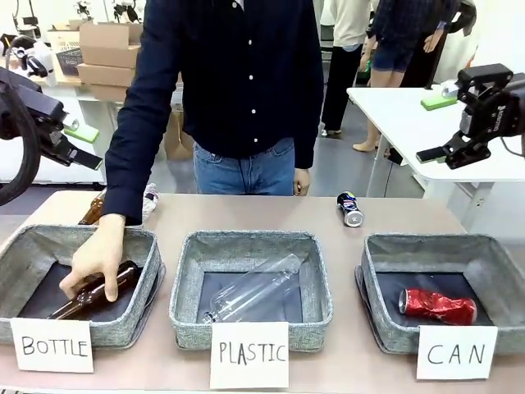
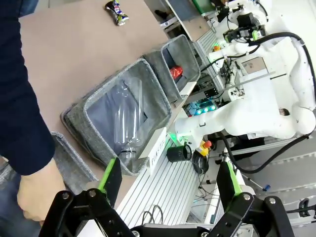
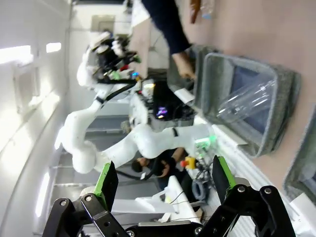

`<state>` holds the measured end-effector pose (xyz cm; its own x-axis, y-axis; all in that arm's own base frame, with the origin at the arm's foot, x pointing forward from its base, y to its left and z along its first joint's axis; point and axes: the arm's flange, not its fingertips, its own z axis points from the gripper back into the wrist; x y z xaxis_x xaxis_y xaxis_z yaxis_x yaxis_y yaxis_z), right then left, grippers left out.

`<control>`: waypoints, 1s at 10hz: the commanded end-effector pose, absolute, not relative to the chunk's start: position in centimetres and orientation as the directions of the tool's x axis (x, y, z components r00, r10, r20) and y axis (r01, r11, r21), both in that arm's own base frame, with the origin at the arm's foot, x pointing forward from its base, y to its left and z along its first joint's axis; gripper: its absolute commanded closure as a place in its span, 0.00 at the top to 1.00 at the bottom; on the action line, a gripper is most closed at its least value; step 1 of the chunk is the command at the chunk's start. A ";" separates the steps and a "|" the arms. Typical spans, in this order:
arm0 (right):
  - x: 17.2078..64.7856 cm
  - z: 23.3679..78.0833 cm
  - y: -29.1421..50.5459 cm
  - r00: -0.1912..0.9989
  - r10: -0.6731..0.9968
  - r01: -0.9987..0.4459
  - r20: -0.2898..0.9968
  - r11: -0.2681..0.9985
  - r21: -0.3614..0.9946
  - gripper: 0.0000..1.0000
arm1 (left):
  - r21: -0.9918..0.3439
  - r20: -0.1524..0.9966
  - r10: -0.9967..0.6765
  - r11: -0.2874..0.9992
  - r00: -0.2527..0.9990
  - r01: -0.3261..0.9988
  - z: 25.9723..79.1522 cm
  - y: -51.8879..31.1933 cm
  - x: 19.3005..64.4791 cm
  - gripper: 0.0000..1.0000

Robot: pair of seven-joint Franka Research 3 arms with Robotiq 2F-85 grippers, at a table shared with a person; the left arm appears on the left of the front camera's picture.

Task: Sort the can waste into the basket.
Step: Pick up the can waste from the table and place it in the right Fabric basket.

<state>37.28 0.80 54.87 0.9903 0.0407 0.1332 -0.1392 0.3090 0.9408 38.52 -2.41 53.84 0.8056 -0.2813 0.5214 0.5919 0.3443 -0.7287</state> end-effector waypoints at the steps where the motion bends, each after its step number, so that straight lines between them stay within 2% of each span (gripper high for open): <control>1: 42.6 55.5 2.2 0.983 -0.050 -0.103 0.175 0.641 0.760 1.00 | -0.718 0.530 -0.295 0.344 0.795 0.606 53.9 -2.1 38.5 1.00; 2: 46.2 55.0 3.1 0.983 -0.059 -0.060 0.174 0.791 0.608 1.00 | -0.718 0.530 -0.295 0.344 0.795 0.606 53.9 -2.1 38.5 1.00; 3: 50.1 54.0 4.3 0.984 -0.067 -0.018 0.164 0.883 0.469 1.00 | -0.718 0.530 -0.295 0.344 0.795 0.606 53.9 -2.1 38.5 1.00; 6: 59.3 48.0 7.0 0.980 0.019 -0.069 0.200 0.966 0.249 1.00 | -0.718 0.530 -0.295 0.344 0.795 0.606 53.9 -2.1 38.5 1.00; 8: 61.5 42.2 8.7 0.968 0.006 -0.061 0.250 0.975 0.213 1.00 | -0.718 0.530 -0.295 0.344 0.795 0.606 53.9 -2.1 38.5 1.00; 9: 58.9 45.2 7.6 0.966 0.047 -0.115 0.253 0.958 0.261 1.00 | -0.718 0.530 -0.295 0.344 0.795 0.606 53.9 -2.1 38.5 1.00; 10: 58.9 45.2 7.6 0.966 0.047 -0.115 0.253 0.958 0.261 1.00 | -0.718 0.530 -0.295 0.344 0.795 0.606 53.9 -2.1 38.5 1.00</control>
